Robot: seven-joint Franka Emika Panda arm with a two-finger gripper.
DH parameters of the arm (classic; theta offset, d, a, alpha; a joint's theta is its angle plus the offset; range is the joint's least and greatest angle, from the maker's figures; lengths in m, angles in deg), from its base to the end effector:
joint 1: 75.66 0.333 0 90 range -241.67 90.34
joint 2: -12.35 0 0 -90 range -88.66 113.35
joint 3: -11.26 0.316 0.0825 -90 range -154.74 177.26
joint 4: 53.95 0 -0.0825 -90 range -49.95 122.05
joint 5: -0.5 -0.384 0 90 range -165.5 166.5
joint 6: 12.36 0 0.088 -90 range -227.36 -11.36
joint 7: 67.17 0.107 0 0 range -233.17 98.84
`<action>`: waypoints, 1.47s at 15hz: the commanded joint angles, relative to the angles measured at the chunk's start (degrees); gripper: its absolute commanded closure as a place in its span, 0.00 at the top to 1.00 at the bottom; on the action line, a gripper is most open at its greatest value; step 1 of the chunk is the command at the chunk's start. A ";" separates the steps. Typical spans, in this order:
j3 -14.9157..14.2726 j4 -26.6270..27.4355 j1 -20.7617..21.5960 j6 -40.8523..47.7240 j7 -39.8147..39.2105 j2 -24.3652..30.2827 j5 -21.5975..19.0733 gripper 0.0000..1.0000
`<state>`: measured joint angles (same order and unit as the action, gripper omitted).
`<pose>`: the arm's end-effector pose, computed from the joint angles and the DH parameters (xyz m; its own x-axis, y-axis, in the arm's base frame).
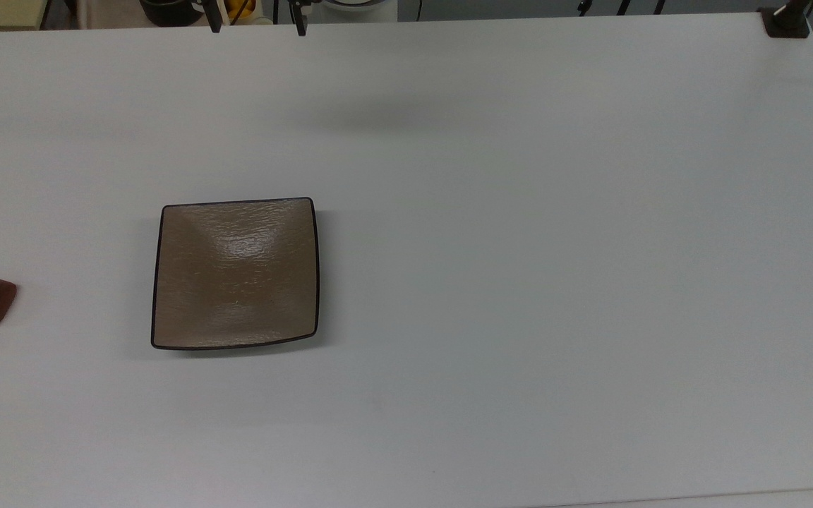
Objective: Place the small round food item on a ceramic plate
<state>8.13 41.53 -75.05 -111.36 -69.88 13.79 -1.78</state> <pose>0.5599 -0.0213 0.6073 0.9961 -0.0029 0.0881 0.0004 -0.9993 -0.0369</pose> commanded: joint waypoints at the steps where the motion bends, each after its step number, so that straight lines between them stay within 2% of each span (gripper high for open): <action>1: -0.91 4.60 0.63 -0.16 -0.78 3.20 -0.19 1.00; 7: -1.26 4.62 0.09 -1.80 -1.32 3.22 1.48 1.00; 9: -2.57 6.46 -2.10 -10.28 -1.32 2.26 2.54 1.00; 10: -3.45 6.38 -2.89 -14.25 -1.15 0.07 2.63 1.00; 12: -3.72 5.85 -5.61 -20.58 -1.15 -3.80 4.99 1.00; 15: -3.64 5.33 -8.61 -27.28 -1.24 -6.97 5.18 1.00; 17: -3.64 2.97 -10.54 -28.87 -1.32 -10.56 5.36 1.00; 22: -3.11 -8.01 -15.28 -29.41 -1.24 -22.51 5.97 1.00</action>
<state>4.44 41.80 -87.79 -140.39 -70.41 -1.01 3.69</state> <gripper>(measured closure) 0.000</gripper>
